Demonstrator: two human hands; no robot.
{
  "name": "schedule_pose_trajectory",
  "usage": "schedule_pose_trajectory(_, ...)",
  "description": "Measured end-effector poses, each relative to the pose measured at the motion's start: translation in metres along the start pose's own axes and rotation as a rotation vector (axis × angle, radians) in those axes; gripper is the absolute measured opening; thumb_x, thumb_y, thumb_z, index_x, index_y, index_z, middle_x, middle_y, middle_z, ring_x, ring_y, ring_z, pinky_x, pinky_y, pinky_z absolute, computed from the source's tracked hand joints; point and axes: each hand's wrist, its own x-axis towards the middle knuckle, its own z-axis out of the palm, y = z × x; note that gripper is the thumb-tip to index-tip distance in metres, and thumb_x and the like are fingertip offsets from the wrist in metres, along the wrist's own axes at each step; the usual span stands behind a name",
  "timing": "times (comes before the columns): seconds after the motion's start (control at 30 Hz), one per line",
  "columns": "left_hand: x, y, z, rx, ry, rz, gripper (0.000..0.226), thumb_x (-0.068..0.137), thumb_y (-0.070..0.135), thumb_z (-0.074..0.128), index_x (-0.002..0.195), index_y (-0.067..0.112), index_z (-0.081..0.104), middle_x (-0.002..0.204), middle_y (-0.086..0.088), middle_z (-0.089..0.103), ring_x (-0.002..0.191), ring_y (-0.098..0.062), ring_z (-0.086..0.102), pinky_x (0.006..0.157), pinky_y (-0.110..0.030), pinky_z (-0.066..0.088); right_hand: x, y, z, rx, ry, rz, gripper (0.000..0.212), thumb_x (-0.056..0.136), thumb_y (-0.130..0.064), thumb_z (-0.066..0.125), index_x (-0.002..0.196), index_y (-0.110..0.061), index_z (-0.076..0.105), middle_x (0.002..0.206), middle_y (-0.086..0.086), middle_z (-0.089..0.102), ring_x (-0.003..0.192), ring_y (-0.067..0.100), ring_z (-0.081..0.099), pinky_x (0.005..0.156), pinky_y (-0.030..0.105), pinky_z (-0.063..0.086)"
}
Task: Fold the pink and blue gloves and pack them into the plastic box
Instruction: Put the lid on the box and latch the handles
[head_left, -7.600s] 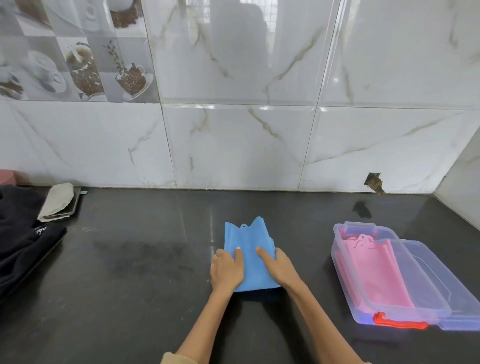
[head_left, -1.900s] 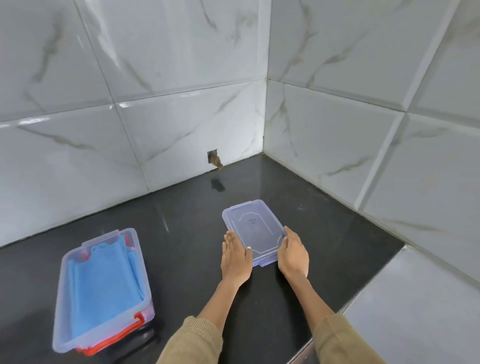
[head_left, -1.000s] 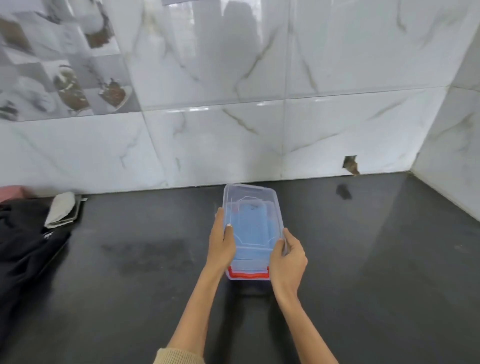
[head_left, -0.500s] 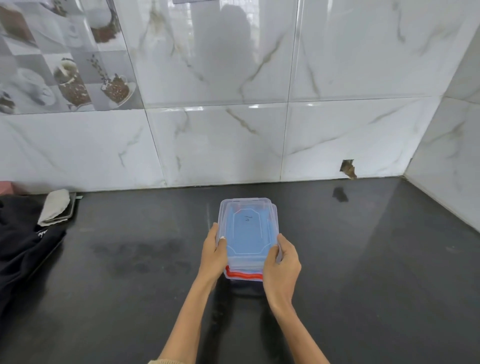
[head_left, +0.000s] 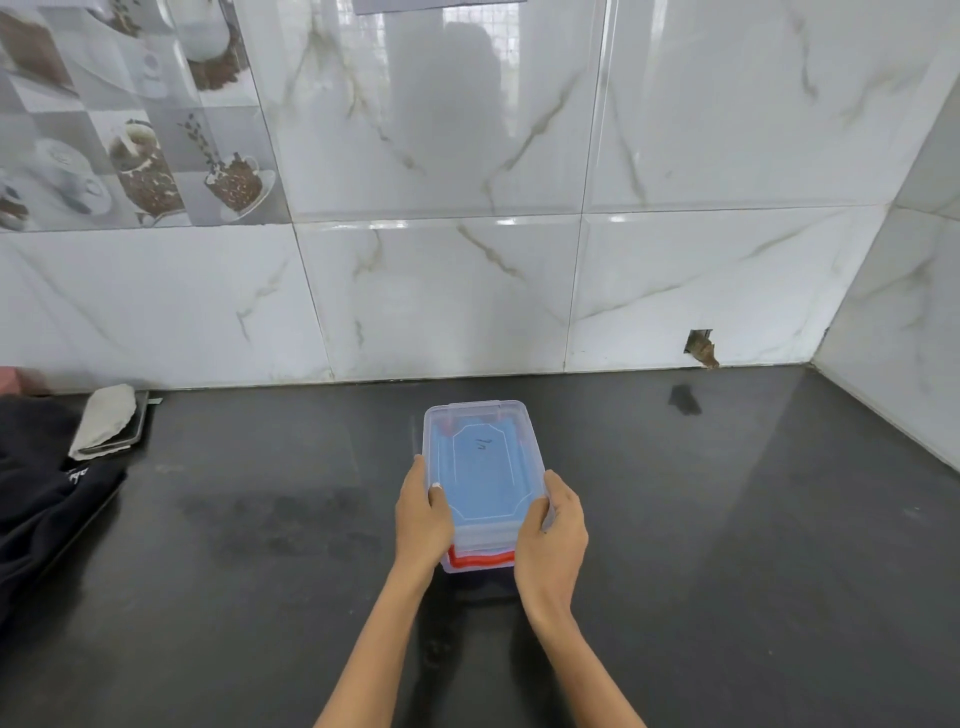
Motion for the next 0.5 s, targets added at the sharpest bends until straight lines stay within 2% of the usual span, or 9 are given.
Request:
schedule_pose_trajectory(0.07, 0.005, -0.004, 0.000, 0.011, -0.024, 0.019, 0.022, 0.100, 0.010, 0.035, 0.116, 0.015, 0.049, 0.114, -0.005, 0.060, 0.102, -0.016, 0.061, 0.086, -0.033, 0.056, -0.002, 0.001, 0.001, -0.001, -0.004, 0.013, 0.038, 0.097, -0.015, 0.047, 0.135, -0.015, 0.049, 0.137, -0.003, 0.052, 0.120, 0.006, 0.048, 0.097, 0.015, 0.039)
schedule_pose_trajectory(0.13, 0.007, -0.008, 0.000, 0.017, -0.034, 0.036, 0.020, 0.101, 0.012, 0.035, 0.114, 0.019, 0.048, 0.112, -0.002, 0.060, 0.102, -0.015, 0.061, 0.082, -0.029, 0.056, -0.003, 0.001, 0.002, 0.004, -0.010, 0.015, 0.038, 0.097, -0.016, 0.048, 0.135, -0.017, 0.050, 0.138, -0.002, 0.052, 0.125, 0.010, 0.049, 0.098, 0.021, 0.040)
schedule_pose_trajectory(0.23, 0.006, -0.011, 0.000, -0.015, -0.047, 0.042, 0.019, 0.101, 0.019, 0.037, 0.115, 0.024, 0.049, 0.112, 0.000, 0.061, 0.102, -0.013, 0.062, 0.086, -0.036, 0.057, -0.002, 0.002, 0.001, 0.017, -0.025, 0.013, 0.038, 0.096, -0.017, 0.050, 0.134, -0.017, 0.051, 0.138, -0.002, 0.052, 0.120, 0.002, 0.046, 0.094, 0.014, 0.037)
schedule_pose_trajectory(0.37, 0.007, -0.012, 0.002, -0.021, -0.037, 0.047, 0.027, 0.101, 0.021, 0.038, 0.127, 0.019, 0.047, 0.117, -0.001, 0.060, 0.105, -0.014, 0.061, 0.090, -0.040, 0.056, -0.001, 0.005, 0.001, 0.001, -0.041, -0.008, 0.038, 0.096, -0.017, 0.049, 0.134, -0.016, 0.051, 0.138, -0.003, 0.053, 0.115, -0.004, 0.042, 0.090, 0.003, 0.032)
schedule_pose_trajectory(0.43, 0.009, -0.014, 0.001, 0.009, -0.043, 0.049, 0.028, 0.101, 0.019, 0.037, 0.129, 0.017, 0.045, 0.120, -0.002, 0.059, 0.105, -0.014, 0.060, 0.086, -0.033, 0.057, -0.001, 0.003, 0.001, -0.052, -0.036, -0.031, 0.038, 0.096, -0.017, 0.049, 0.134, -0.014, 0.051, 0.138, -0.002, 0.053, 0.119, 0.000, 0.045, 0.090, 0.002, 0.032)
schedule_pose_trajectory(0.5, 0.011, -0.015, -0.001, 0.084, -0.063, 0.070, 0.027, 0.101, 0.017, 0.036, 0.128, 0.015, 0.043, 0.121, -0.003, 0.057, 0.098, -0.009, 0.058, 0.078, -0.019, 0.053, -0.001, 0.001, -0.001, -0.131, -0.034, -0.050, 0.037, 0.097, -0.016, 0.049, 0.134, -0.013, 0.052, 0.138, 0.000, 0.054, 0.125, 0.010, 0.050, 0.096, 0.014, 0.039)
